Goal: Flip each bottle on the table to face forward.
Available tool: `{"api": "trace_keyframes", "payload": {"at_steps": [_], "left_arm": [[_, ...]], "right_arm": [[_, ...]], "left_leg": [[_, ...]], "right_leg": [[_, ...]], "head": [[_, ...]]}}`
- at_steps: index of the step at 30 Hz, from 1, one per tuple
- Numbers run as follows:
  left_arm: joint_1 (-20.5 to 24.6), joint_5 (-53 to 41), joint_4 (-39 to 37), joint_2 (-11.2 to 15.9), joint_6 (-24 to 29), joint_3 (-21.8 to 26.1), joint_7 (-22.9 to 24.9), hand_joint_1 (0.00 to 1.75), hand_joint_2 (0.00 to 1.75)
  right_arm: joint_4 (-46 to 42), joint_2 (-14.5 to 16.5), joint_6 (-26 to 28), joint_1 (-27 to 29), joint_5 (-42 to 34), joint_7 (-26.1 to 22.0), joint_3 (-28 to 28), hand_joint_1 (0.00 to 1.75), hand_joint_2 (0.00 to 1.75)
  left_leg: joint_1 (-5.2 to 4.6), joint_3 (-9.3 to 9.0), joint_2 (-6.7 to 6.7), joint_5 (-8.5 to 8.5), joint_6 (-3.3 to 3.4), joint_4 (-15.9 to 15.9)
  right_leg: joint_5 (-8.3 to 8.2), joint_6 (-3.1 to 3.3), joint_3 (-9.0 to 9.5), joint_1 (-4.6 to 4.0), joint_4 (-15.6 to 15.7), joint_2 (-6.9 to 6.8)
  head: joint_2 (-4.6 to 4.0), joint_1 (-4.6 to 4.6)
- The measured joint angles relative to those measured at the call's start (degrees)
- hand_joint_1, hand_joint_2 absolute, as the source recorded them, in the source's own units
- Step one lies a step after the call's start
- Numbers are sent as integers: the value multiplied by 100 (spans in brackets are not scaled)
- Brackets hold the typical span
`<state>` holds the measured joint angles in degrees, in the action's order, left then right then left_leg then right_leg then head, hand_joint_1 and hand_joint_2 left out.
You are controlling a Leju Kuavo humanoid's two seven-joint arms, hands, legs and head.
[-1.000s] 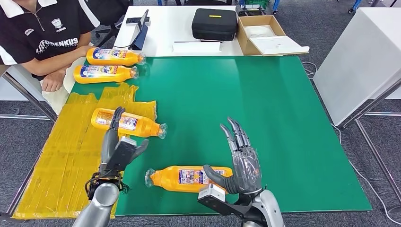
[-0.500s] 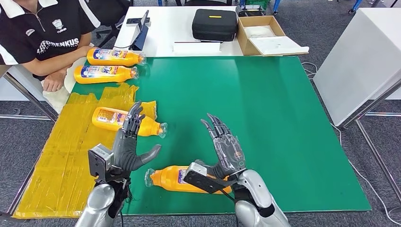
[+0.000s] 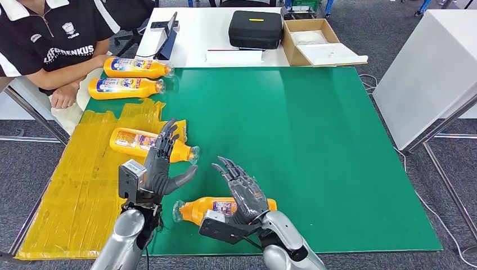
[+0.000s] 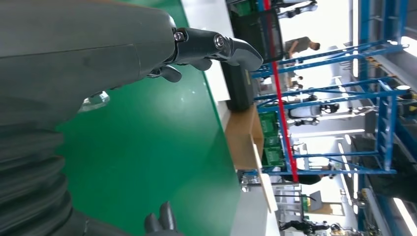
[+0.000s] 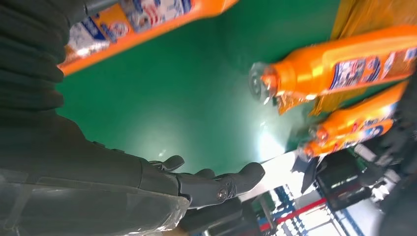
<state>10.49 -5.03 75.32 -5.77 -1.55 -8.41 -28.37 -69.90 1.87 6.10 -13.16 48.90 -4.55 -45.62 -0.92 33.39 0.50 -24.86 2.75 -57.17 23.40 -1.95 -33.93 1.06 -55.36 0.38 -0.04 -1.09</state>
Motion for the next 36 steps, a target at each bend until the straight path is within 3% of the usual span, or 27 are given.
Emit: {"api": "trace_keyframes", "payload": {"at_steps": [13,21,30,36], "left_arm": [[286,113,-603,0,113,68,-12,0,175],[342,218,-827,0,192,171,-15,0,175],[354,232,-934,0,198,192,-24,0,175],[355,250,-970,0,224,199,-25,0,175]], "right_arm": [[272,-7,57,21,-3,48,-193,0,175],[520,-118,413,48,392,321,-205,0,175],[618,-204,444,77,465,355,-208,0,175],[627,-287,543,146,922,617,-212,0,175]], "left_leg": [[0,0,-1,0,0,0],[0,0,-1,0,0,-1],[0,0,-1,0,0,-1],[0,-2,0,0,0,-1]], "right_leg": [[0,0,0,0,0,0],[-1,-1,0,0,0,0],[0,-1,-1,0,0,0],[-1,-1,0,0,0,0]], "head": [[0,-1],[1,1],[0,0],[0,0]]}}
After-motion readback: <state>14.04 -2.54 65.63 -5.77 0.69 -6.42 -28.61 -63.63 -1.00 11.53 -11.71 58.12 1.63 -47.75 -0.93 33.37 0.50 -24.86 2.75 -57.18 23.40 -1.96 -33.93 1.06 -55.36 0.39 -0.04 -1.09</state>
